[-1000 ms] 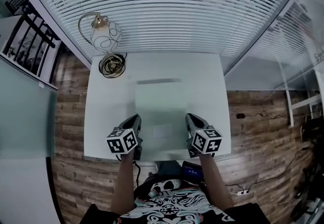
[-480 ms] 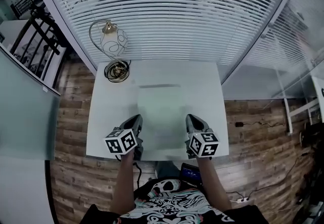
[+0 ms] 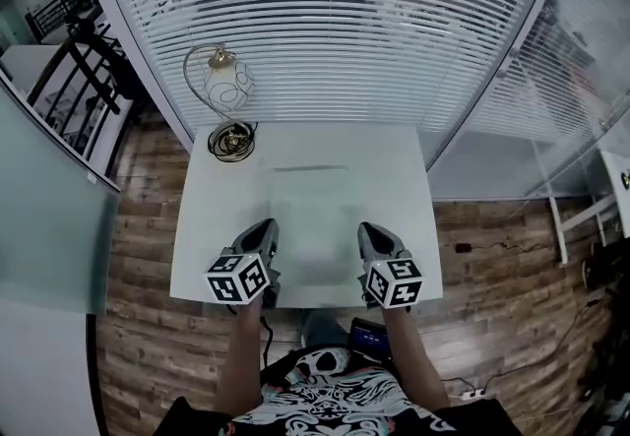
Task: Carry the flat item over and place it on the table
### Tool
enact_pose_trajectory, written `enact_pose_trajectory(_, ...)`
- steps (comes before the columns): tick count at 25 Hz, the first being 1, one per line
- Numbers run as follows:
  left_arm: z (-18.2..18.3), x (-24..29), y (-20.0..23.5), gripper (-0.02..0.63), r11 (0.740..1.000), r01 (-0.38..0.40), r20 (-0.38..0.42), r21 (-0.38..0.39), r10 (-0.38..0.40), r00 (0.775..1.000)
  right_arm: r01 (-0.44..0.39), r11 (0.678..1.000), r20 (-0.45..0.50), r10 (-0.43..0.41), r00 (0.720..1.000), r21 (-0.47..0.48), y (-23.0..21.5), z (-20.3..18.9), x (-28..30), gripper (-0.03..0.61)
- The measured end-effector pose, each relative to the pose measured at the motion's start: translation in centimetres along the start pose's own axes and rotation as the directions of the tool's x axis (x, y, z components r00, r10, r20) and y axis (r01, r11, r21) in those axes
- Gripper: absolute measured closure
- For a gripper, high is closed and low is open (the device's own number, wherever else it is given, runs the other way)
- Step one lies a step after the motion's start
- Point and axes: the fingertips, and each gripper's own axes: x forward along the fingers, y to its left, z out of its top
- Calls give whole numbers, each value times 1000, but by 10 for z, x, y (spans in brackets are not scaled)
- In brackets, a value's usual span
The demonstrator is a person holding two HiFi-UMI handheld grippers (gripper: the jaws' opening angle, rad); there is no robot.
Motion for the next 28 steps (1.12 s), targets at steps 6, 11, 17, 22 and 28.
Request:
enact_pose_trajectory(6,0,-8,-6,607,1000,-3,6,16,3,1000,50,999,9,-50,999,-6,-1,0,-10,572)
enact_pose_trajectory(11,1,-14,-13,607,1000,24,17,17,-25,1000,63,998,25,-63,998,-6,-1,7,-18,572)
enact_pose_trajectory(17,2,-21,-13,607,1000,18,25,24,-18,1000,58,998,21,-58,998,-1,3,3,-22,572)
enact_pose_trajectory(22,4,-23,-14,607,999,24,28,23,-24,999,52,999,22,-51,998,-7,6,4,-22,572)
enact_pose_trajectory(28,7,-26,-8,607,1000,3,40,20,-4,999,50,999,20,-50,999,0,4,5,-22,573)
